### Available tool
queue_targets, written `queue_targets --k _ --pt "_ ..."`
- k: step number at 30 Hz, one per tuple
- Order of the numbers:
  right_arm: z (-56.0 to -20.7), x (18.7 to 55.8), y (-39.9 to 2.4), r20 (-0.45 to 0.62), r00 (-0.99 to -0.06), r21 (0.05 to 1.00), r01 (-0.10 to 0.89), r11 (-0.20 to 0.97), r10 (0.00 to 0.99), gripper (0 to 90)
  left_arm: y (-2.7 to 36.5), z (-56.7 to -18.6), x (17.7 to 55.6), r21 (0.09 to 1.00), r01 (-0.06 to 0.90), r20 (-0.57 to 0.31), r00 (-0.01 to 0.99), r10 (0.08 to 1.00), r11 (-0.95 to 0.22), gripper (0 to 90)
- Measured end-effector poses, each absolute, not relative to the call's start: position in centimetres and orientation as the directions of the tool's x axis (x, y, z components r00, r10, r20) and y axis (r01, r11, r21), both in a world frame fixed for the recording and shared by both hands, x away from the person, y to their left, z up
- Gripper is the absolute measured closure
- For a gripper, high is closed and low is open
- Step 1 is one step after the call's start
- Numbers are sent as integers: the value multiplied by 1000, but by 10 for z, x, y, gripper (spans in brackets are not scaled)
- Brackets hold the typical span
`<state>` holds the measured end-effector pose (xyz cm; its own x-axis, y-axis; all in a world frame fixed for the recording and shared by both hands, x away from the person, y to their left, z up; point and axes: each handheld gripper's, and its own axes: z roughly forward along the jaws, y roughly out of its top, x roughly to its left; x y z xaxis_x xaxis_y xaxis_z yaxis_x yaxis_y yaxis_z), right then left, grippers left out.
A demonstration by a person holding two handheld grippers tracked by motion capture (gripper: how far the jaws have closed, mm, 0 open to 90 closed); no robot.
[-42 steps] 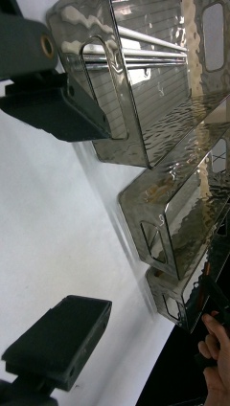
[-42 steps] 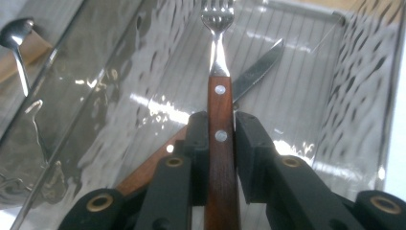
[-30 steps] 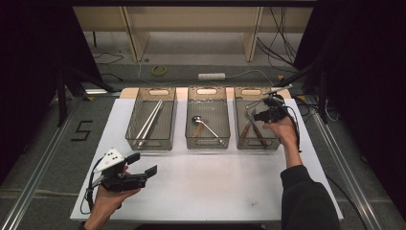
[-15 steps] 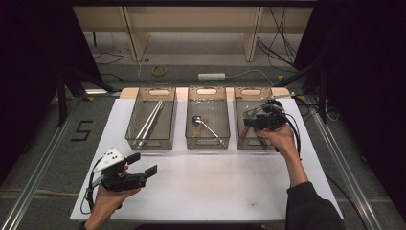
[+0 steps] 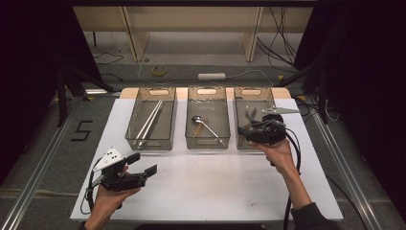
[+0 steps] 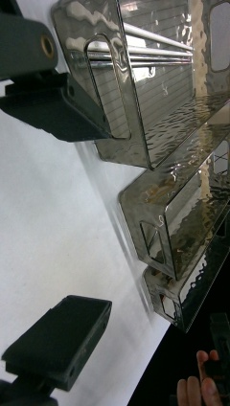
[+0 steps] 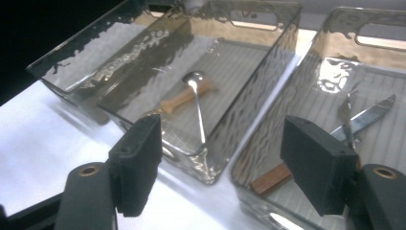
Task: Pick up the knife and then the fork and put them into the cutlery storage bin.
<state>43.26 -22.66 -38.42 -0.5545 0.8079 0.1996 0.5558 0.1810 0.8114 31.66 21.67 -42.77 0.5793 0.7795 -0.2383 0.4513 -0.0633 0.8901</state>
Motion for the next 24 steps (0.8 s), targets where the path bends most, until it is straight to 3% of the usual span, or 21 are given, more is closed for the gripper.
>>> queue_targets --k 24 --pt "-396 393 -221 203 -625 845 501 188 754 260 215 -427 317 889 453 -240 581 778 -64 159"
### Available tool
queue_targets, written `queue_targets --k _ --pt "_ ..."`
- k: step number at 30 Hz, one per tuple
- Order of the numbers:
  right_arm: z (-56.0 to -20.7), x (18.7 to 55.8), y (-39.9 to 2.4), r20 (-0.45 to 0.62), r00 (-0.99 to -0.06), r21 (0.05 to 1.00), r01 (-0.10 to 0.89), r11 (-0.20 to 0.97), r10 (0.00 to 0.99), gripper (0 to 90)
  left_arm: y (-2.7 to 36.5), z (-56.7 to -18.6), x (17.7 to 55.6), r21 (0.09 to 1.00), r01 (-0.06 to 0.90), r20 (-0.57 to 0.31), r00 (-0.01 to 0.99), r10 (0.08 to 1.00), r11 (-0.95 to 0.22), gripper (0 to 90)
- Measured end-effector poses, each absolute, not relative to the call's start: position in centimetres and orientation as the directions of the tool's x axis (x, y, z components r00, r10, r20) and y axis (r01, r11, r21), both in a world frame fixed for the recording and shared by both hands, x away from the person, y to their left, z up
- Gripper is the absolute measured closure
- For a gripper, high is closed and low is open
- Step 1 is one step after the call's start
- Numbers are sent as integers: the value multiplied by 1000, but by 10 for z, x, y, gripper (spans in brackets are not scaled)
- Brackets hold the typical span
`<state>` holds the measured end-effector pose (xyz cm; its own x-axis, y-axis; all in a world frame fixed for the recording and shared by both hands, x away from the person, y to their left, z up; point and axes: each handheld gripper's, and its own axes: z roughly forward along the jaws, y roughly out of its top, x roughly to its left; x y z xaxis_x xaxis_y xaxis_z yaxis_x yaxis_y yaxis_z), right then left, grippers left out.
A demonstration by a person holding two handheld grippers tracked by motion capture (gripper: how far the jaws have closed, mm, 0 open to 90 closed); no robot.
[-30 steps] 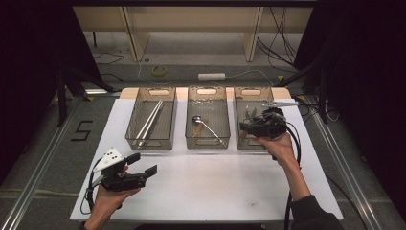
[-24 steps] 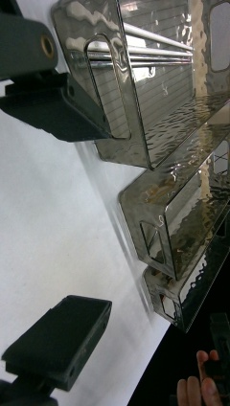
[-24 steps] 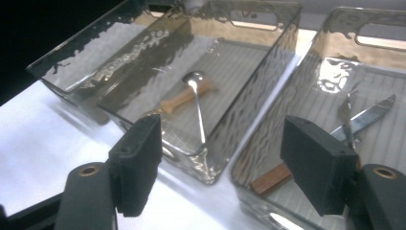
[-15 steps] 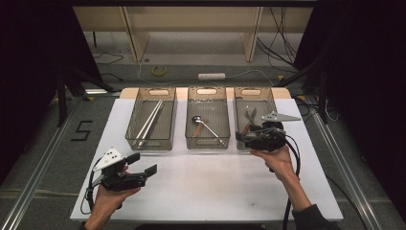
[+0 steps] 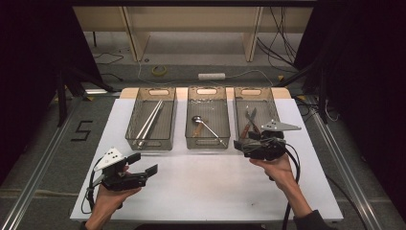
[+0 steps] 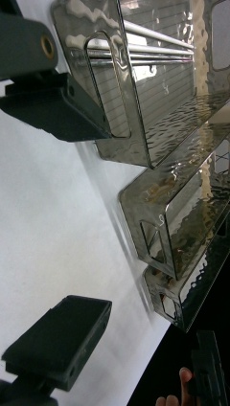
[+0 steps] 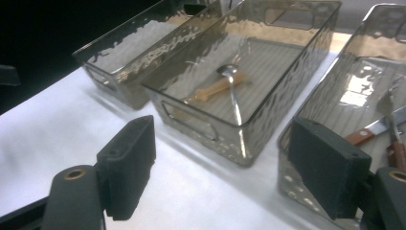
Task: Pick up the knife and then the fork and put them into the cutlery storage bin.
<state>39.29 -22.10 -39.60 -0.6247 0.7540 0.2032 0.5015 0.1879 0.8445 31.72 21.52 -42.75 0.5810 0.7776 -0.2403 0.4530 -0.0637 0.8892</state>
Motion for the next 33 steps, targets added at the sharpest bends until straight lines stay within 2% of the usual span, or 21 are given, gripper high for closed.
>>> queue_targets --k 33 --pt "-423 339 -235 191 -659 887 433 158 728 230 215 -427 314 892 446 -242 599 764 -67 160"
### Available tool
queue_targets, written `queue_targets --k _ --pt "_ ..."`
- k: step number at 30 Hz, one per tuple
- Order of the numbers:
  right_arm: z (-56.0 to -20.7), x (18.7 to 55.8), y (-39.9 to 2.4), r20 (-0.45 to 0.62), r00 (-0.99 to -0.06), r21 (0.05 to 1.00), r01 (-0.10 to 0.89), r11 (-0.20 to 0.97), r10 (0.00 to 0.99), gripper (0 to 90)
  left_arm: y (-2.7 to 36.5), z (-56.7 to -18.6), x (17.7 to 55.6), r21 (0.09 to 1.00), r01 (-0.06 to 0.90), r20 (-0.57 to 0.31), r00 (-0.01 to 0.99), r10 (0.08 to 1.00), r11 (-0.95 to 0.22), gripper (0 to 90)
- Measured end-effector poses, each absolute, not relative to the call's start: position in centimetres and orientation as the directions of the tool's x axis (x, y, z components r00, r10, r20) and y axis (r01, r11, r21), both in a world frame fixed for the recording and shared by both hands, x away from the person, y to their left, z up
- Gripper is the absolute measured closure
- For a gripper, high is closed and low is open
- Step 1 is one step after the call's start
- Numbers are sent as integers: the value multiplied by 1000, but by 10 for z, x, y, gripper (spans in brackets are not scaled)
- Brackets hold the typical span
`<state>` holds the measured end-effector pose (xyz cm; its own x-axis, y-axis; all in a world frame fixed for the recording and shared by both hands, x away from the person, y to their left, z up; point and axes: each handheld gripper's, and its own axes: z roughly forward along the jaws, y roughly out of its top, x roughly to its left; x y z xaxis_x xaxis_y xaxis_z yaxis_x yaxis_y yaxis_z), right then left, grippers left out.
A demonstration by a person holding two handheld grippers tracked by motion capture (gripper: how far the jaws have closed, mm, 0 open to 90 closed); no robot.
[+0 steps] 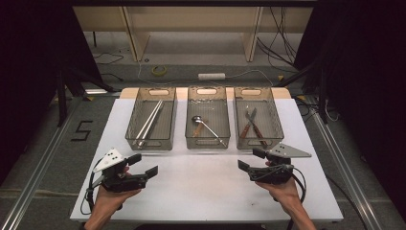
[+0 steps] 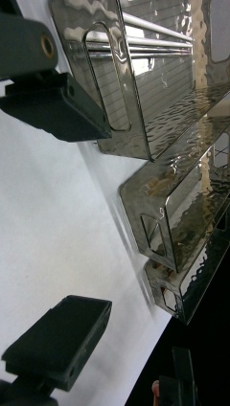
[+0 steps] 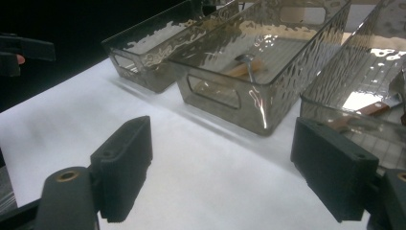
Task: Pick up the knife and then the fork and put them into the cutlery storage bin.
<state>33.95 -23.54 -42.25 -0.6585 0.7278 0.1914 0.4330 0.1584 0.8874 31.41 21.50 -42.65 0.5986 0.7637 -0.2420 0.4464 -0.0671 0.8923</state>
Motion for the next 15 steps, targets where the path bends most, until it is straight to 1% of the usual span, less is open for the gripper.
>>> queue_targets --k 7,15 --pt "-430 330 -240 186 -657 885 434 166 731 174 215 -426 314 892 447 -246 601 761 -64 159" --pt "-436 325 -242 187 -645 872 457 177 741 149 215 -427 314 891 449 -251 604 756 -63 159"
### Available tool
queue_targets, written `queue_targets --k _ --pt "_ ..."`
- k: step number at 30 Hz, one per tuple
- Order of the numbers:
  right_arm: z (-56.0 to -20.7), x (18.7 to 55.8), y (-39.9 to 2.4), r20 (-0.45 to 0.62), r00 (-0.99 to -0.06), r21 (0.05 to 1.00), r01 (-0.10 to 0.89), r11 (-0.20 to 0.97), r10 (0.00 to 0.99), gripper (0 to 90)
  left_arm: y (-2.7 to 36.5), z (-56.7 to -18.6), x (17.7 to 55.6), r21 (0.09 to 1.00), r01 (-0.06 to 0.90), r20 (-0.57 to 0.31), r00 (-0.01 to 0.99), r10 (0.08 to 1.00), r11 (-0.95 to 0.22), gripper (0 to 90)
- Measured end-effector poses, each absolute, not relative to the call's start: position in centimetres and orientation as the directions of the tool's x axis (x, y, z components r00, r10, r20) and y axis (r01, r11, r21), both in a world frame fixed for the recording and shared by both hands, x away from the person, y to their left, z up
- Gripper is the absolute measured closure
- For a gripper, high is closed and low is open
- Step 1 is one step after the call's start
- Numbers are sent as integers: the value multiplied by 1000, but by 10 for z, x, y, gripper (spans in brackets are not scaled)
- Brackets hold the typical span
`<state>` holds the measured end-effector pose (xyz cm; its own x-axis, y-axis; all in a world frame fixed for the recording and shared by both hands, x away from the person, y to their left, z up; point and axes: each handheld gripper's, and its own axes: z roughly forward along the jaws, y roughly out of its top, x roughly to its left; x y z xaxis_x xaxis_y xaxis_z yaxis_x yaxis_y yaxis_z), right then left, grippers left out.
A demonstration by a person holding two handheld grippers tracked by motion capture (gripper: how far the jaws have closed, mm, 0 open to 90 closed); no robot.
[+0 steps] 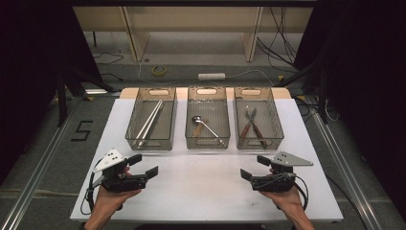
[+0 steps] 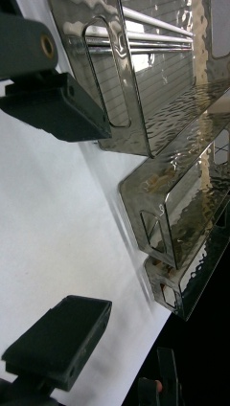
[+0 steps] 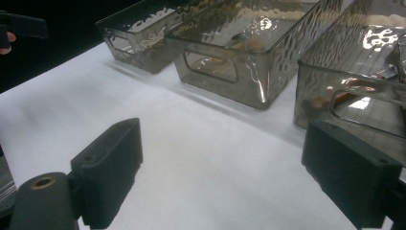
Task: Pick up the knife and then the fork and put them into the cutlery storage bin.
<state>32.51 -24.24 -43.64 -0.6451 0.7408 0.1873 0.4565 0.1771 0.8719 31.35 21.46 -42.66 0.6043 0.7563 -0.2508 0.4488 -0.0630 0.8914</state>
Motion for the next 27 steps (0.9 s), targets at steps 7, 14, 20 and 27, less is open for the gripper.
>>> queue_targets --k 7,14,20,27 --pt "-438 321 -241 180 -644 869 458 187 743 149 214 -427 313 890 449 -246 610 754 -73 159" --pt "-438 321 -241 168 -644 871 451 194 746 149 214 -427 314 890 449 -245 612 752 -75 159" --pt "-437 321 -244 168 -635 874 450 185 754 150 213 -427 314 890 450 -246 613 751 -76 159" --pt "-435 321 -246 160 -630 876 446 185 760 153 213 -428 314 887 454 -248 618 746 -81 159"
